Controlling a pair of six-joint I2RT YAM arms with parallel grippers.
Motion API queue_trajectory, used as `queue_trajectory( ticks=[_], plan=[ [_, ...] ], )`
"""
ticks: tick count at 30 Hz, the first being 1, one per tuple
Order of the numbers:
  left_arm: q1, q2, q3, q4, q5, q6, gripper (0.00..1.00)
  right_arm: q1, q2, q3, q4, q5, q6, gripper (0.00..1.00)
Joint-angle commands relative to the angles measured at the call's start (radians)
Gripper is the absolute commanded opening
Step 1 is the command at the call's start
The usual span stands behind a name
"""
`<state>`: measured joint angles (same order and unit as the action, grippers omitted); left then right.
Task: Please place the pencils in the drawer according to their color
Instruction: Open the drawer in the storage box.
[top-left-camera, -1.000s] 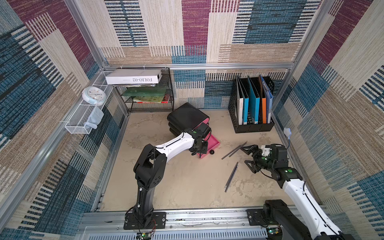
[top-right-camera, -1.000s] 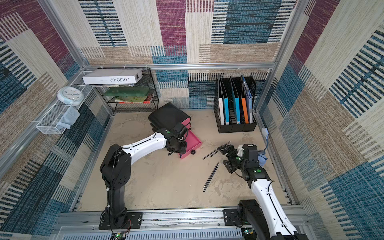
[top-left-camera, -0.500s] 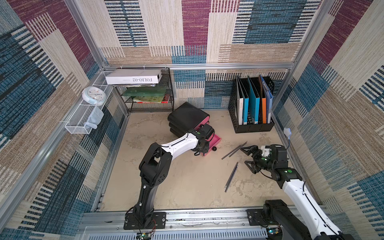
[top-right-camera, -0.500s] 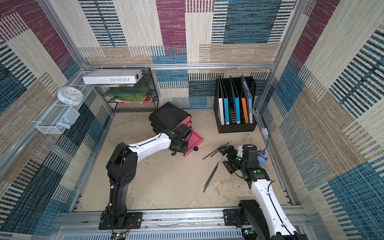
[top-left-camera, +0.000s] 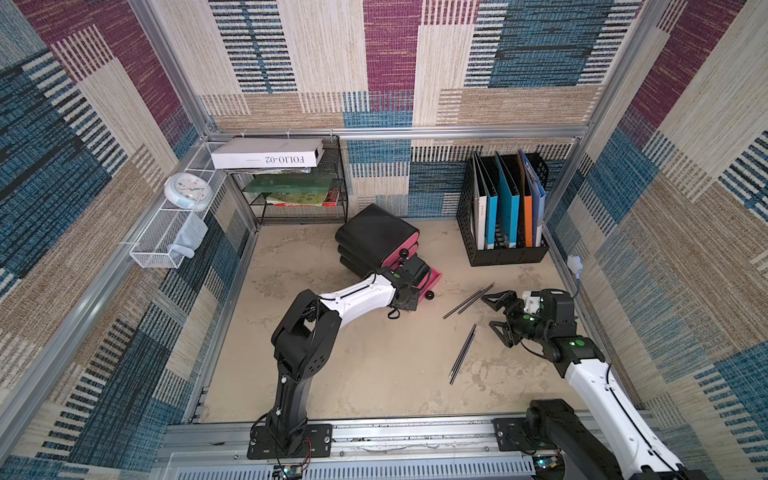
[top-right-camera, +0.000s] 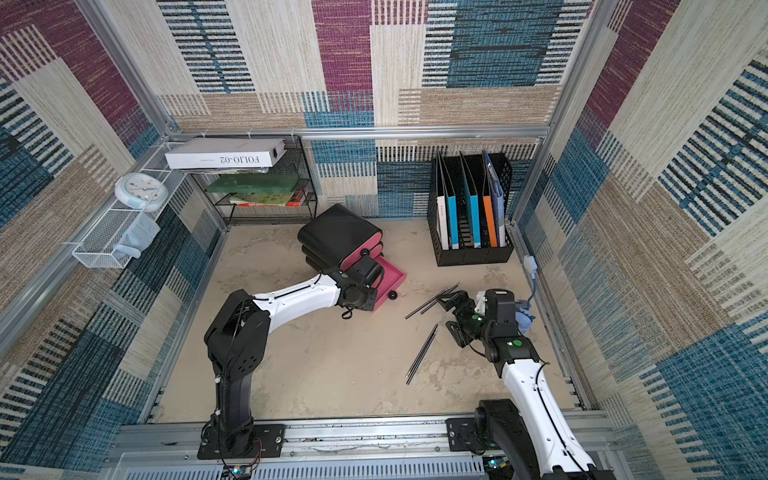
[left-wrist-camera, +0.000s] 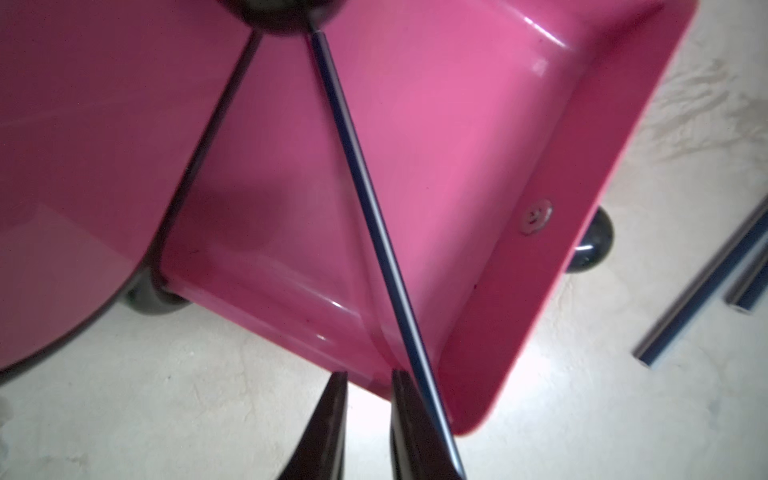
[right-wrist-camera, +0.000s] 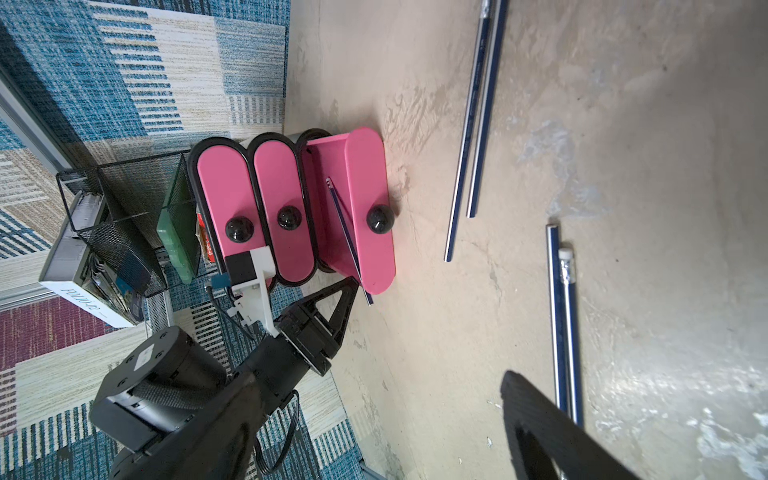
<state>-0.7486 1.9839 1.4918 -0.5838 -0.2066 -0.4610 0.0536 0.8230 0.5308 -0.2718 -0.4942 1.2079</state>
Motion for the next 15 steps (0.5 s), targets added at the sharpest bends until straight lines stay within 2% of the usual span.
queue_trajectory(
  ticks=[1,6,9,11,15],
  plan=[
    [-0.012,-0.028,-0.011,0.029,-0.011,0.025,0.24,0.001,-0.002,0.003,0.001,0.006,-0.007,0.94],
    [-0.054,-0.118,-0.069,0.091,-0.039,0.032,0.28,0.001,-0.007,0.0,-0.001,0.005,-0.007,0.94],
    [-0.075,-0.144,-0.071,0.11,-0.052,0.032,0.39,0.002,-0.008,0.003,0.002,0.004,-0.009,0.94],
    [-0.078,-0.124,-0.034,0.104,-0.044,0.046,0.48,0.002,-0.007,0.003,0.0,0.007,-0.013,0.94],
    [-0.077,-0.032,0.081,0.069,-0.015,0.11,0.56,0.001,-0.001,0.006,-0.007,0.007,-0.026,0.95]
  ],
)
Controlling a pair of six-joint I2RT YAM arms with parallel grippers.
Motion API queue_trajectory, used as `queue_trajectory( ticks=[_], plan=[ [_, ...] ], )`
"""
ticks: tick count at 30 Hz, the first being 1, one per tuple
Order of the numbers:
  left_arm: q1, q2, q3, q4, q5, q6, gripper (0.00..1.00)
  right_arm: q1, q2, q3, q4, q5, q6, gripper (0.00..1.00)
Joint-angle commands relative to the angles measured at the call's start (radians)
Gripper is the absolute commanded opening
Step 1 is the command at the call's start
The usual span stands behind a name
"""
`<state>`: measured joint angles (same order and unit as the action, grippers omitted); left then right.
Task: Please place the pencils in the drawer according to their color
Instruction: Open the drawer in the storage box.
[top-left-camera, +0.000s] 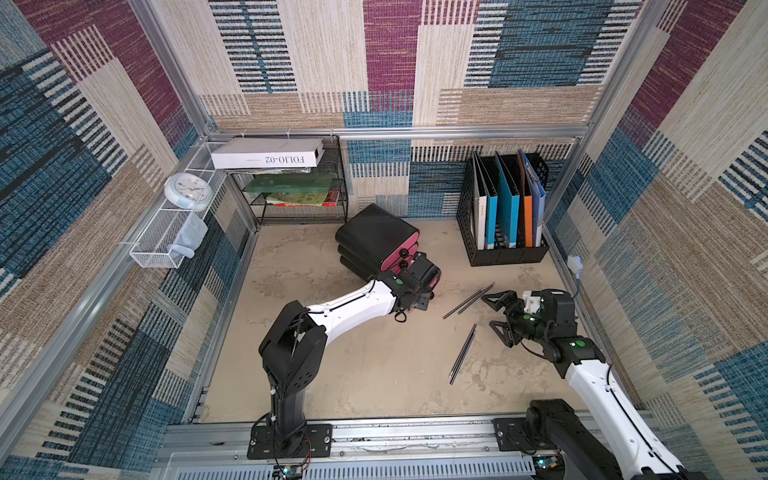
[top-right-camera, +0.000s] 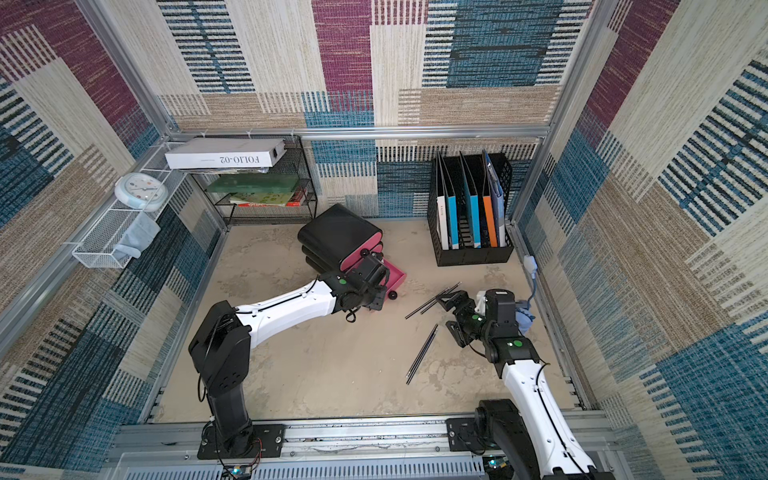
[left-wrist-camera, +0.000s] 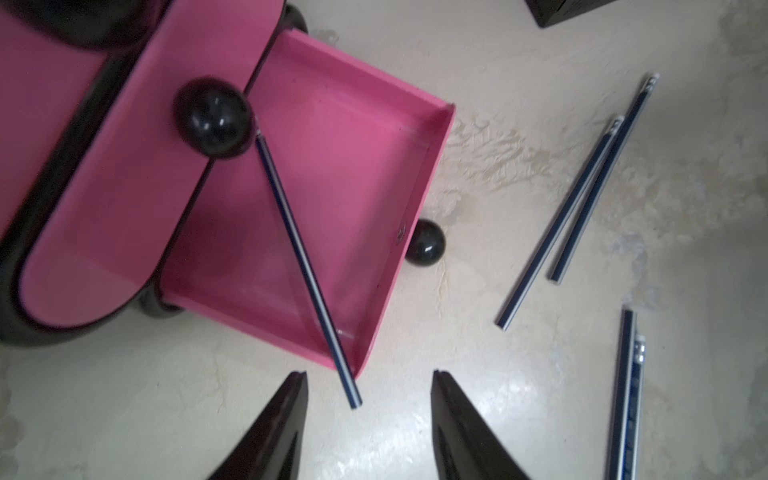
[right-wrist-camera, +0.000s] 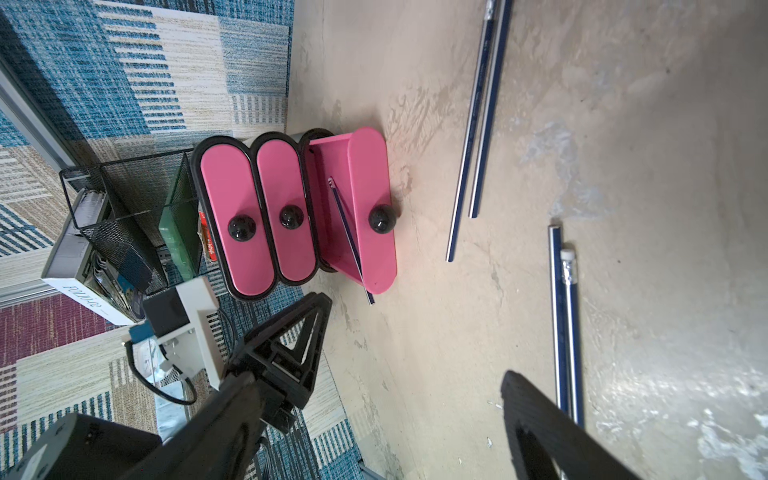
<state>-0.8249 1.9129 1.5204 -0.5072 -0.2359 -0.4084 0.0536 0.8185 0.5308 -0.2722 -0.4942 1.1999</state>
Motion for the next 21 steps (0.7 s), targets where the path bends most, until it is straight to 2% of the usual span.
queue_trajectory(
  ticks=[1,8,15,21],
  plan=[
    [0.0,0.066,0.088,-0.025,0.022,0.069,0.57,0.0,0.004,0.005,-0.008,0.006,-0.019,0.95],
    [0.006,0.214,0.254,-0.098,0.063,0.129,0.65,0.001,-0.002,0.02,-0.022,0.011,-0.027,0.95],
    [0.03,0.262,0.272,-0.102,0.076,0.135,0.69,0.002,-0.005,0.024,-0.028,0.013,-0.029,0.96],
    [0.035,0.29,0.274,-0.111,0.149,0.145,0.69,0.001,-0.007,0.026,-0.028,0.016,-0.029,0.96]
  ],
)
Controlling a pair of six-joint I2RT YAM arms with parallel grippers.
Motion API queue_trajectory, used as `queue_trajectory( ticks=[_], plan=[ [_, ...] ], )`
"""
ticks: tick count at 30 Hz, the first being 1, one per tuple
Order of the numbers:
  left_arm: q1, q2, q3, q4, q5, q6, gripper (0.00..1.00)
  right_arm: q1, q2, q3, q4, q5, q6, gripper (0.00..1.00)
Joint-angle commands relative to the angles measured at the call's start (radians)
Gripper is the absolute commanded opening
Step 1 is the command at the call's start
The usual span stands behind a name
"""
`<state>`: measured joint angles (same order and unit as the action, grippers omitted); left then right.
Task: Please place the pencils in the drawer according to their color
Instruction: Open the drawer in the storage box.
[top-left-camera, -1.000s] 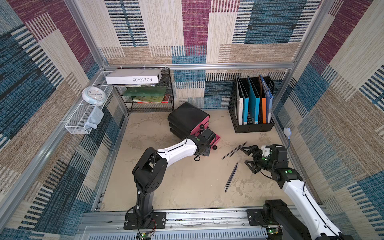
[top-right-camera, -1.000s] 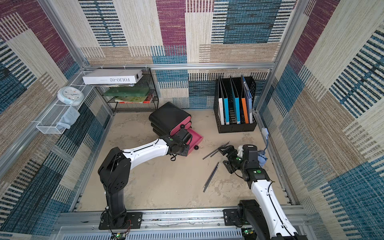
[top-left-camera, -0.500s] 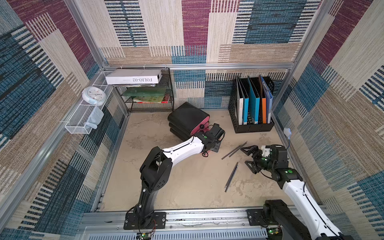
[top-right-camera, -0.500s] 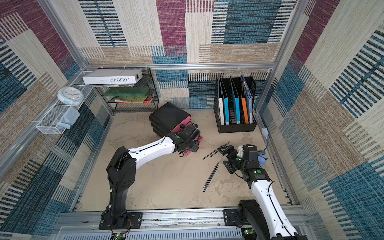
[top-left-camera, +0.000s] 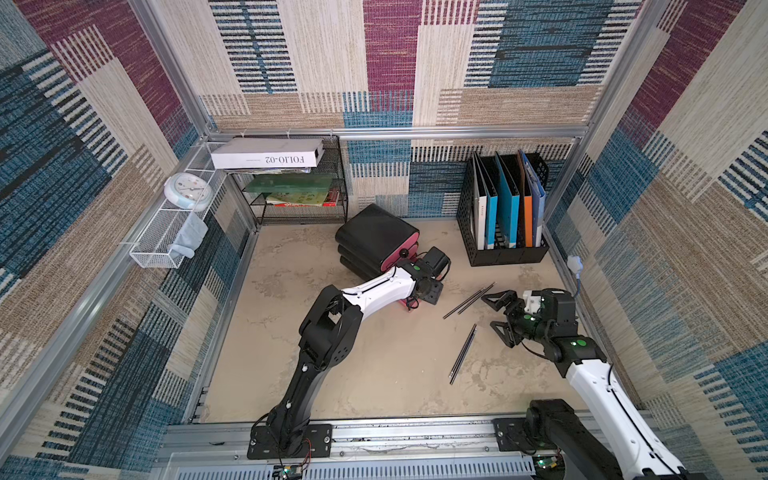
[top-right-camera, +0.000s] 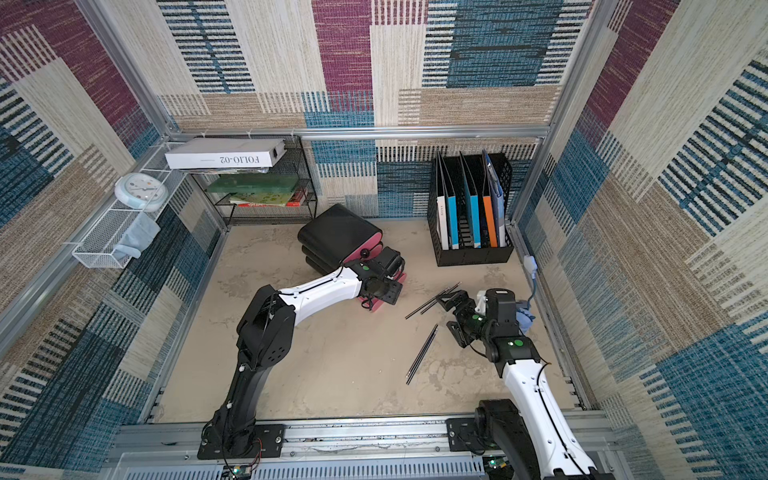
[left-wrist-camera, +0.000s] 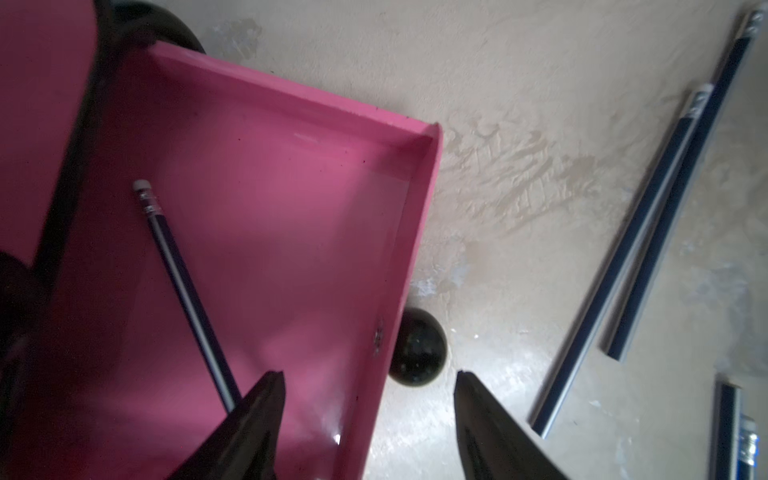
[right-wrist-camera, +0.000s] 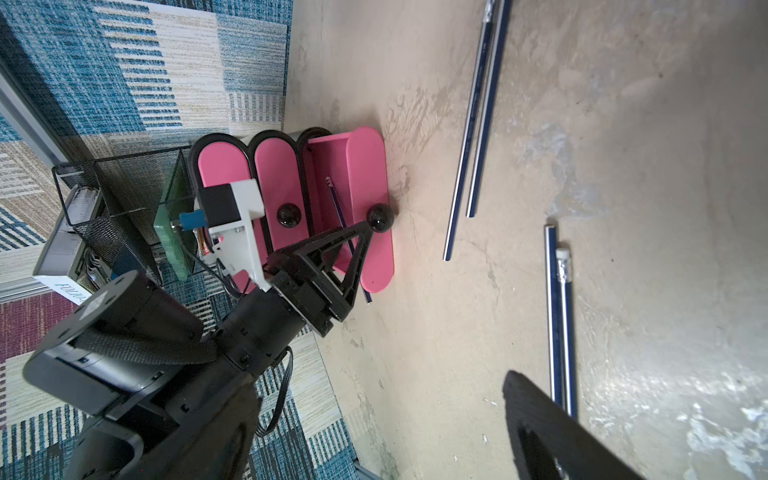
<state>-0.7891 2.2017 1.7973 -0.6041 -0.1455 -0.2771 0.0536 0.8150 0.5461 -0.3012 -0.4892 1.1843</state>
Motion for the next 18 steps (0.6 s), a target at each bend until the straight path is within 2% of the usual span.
queue_trajectory(
  ticks=[1,10,18],
  plan=[
    [0.0,-0.002,-0.014,-0.005,0.076,0.011,0.69,0.002,-0.004,0.01,-0.002,0.011,-0.013,0.95],
    [-0.016,-0.061,-0.103,0.046,0.195,-0.007,0.68,0.0,-0.006,0.005,0.0,0.011,-0.01,0.95],
    [-0.046,-0.106,-0.173,0.078,0.235,-0.021,0.67,0.002,-0.012,0.0,-0.001,0.011,-0.008,0.95]
  ],
)
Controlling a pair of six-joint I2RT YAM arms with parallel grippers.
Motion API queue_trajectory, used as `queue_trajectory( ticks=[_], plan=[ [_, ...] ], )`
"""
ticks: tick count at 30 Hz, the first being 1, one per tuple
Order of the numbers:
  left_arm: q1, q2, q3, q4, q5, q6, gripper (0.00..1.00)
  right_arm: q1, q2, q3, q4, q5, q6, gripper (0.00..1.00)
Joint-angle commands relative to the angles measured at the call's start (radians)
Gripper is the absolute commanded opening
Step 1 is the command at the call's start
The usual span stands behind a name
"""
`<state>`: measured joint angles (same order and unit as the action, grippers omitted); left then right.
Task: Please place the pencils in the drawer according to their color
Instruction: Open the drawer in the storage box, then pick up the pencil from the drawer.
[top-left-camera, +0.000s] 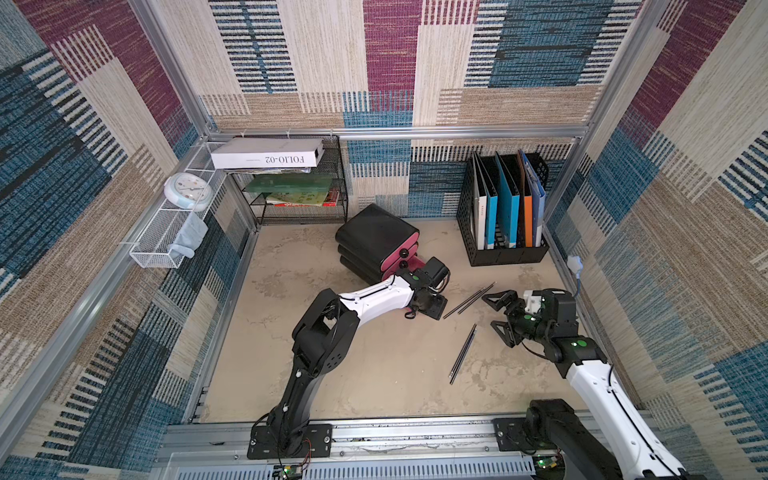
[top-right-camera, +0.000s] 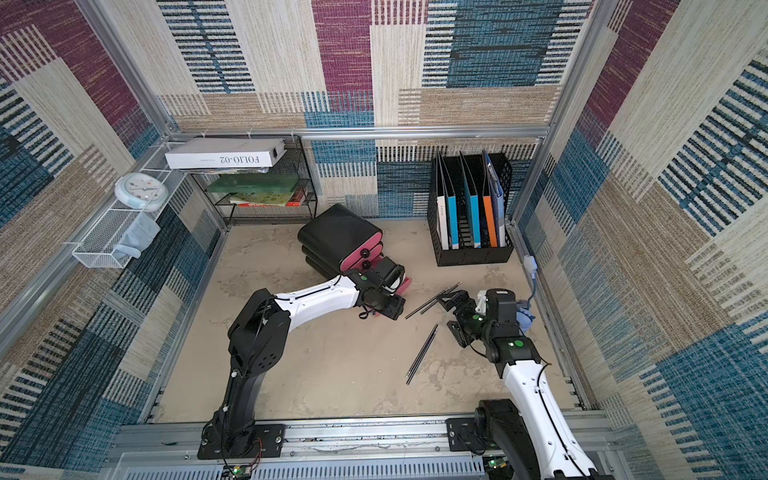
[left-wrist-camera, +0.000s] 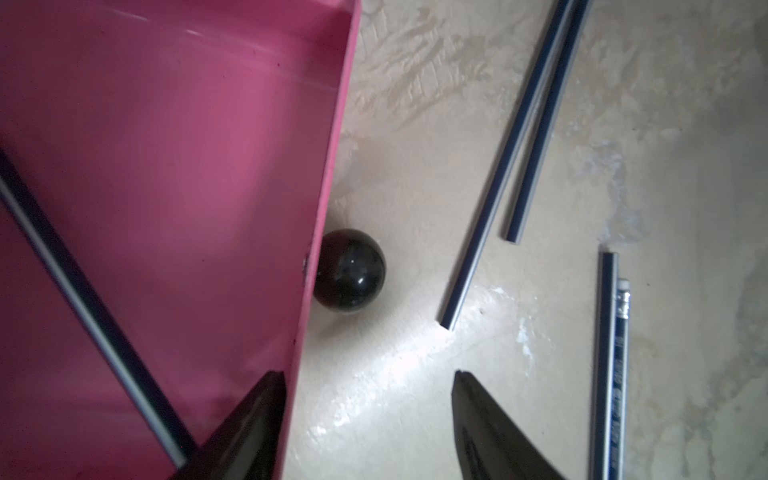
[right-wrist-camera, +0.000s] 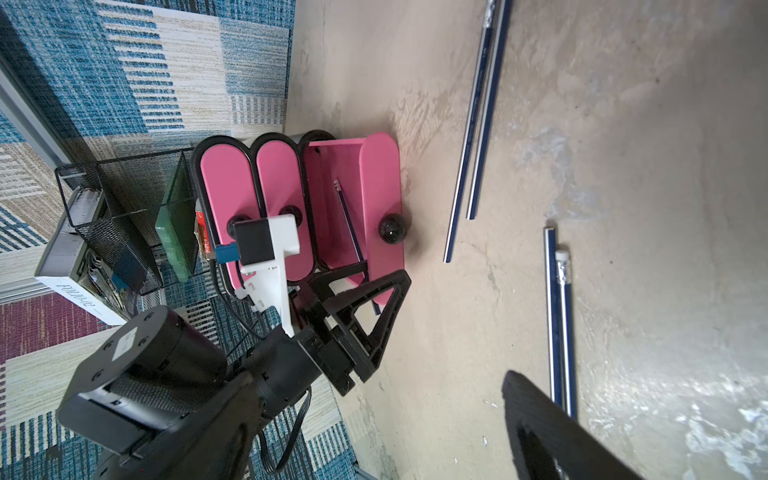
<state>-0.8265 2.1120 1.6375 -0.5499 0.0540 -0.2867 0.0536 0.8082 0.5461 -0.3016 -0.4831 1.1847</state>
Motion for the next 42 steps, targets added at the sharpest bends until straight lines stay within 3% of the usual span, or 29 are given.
queue_trajectory(
  ticks=[1,11,17,21,24,42],
  plan=[
    [-0.012,-0.02,-0.019,0.025,0.039,-0.013,0.67,0.001,-0.005,-0.001,-0.001,0.005,-0.007,0.95],
    [-0.033,-0.085,-0.034,0.039,-0.01,-0.049,0.68,0.002,-0.009,-0.006,-0.001,0.003,-0.008,0.95],
    [-0.031,-0.127,0.05,-0.038,-0.187,-0.095,0.69,0.001,-0.012,-0.008,-0.004,0.003,-0.01,0.95],
    [-0.021,-0.096,0.143,-0.184,-0.331,-0.137,0.69,0.001,-0.012,-0.011,-0.003,0.001,-0.011,0.95],
    [-0.008,-0.076,0.156,-0.233,-0.373,-0.155,0.67,0.002,-0.012,-0.015,0.001,0.0,-0.009,0.95],
    [-0.001,0.025,0.126,-0.238,-0.355,-0.21,0.57,0.001,-0.014,-0.016,-0.003,0.001,-0.013,0.94]
  ],
)
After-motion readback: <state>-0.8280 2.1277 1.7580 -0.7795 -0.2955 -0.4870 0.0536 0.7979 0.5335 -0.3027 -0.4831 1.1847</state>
